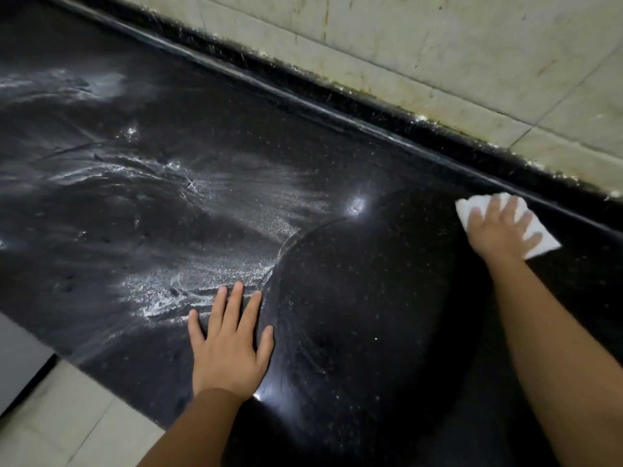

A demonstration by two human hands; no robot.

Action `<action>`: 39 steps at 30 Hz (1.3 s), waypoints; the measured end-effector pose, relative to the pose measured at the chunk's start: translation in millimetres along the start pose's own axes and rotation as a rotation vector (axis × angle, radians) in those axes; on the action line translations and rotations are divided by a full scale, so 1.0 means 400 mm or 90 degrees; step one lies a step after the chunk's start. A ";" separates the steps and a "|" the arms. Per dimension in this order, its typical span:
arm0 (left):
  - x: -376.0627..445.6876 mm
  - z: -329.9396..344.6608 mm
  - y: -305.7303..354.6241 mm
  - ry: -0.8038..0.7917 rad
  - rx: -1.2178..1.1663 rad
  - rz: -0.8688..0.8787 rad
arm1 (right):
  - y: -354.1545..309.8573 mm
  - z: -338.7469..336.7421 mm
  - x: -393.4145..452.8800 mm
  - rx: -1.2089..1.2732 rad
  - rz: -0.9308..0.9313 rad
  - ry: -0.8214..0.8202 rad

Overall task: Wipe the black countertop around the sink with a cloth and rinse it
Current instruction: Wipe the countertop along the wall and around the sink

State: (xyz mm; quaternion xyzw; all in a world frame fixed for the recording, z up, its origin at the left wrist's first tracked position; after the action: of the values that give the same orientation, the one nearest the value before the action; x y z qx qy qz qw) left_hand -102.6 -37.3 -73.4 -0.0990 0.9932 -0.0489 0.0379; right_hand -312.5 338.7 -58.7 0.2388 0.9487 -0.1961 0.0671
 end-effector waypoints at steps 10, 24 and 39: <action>-0.001 -0.004 0.002 0.003 -0.025 -0.001 | -0.439 0.288 -0.334 -0.125 -0.503 -0.214; -0.002 -0.006 -0.003 0.047 -0.004 0.001 | -0.199 0.099 -0.040 -0.008 -0.117 -0.045; -0.011 -0.005 -0.003 -0.013 -0.076 -0.034 | -0.257 0.269 -0.558 -0.096 -0.656 -0.185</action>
State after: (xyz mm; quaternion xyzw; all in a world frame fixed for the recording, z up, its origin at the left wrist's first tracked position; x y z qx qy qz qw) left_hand -98.2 -37.5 -70.8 -0.1281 0.9909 0.0105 0.0410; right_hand -162.7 116.8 -72.6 -0.2926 0.9353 -0.1659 0.1095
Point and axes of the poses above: each hand's wrist, its own x-axis towards the middle knuckle, its own z-axis out of the palm, y = z × x, the point moved 9 cm from there along x, towards the middle knuckle, and after that the axes turned 14 degrees about x, right-handed, at the moved point
